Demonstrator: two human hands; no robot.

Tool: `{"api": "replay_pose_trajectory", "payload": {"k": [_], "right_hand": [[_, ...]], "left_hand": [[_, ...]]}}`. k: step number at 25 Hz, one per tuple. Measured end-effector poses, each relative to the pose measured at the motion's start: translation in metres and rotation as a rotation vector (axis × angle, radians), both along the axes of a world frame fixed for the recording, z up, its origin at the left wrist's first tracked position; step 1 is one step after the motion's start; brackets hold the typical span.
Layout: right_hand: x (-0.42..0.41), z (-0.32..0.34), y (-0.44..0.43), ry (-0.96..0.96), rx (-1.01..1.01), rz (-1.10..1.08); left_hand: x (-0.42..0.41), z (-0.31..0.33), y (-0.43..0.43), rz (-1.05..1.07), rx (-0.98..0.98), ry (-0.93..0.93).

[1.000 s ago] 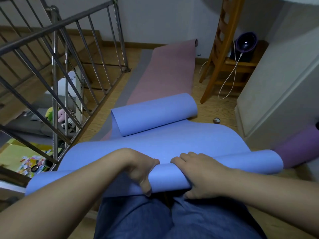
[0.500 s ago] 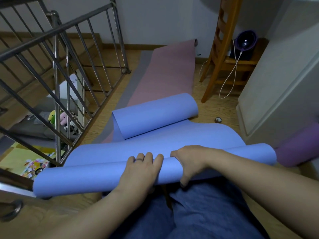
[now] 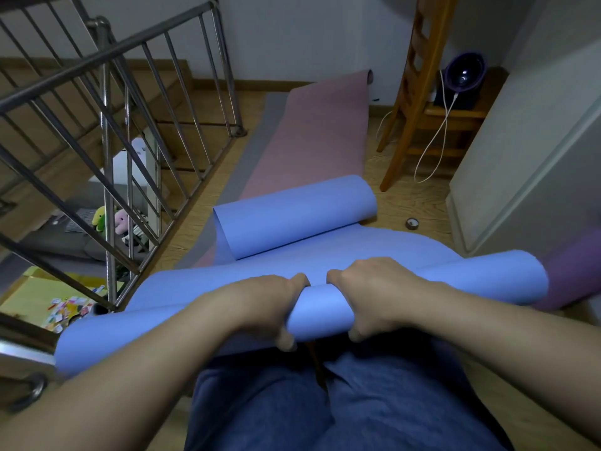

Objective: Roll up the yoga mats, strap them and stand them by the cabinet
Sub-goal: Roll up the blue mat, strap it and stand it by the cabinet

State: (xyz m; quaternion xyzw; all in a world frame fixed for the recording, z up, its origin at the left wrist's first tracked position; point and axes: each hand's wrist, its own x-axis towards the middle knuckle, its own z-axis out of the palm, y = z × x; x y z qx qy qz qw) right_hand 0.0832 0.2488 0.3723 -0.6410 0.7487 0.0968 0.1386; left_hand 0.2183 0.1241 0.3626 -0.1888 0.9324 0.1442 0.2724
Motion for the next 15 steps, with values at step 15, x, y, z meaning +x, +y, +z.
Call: {"api": "replay_pose_trajectory", "payload": {"k": [15], "right_hand": [[-0.004,-0.021,-0.006,-0.285,0.295,-0.093]], "left_hand": [[0.012,-0.027,0.045,-0.089,-0.394,0.048]]}}
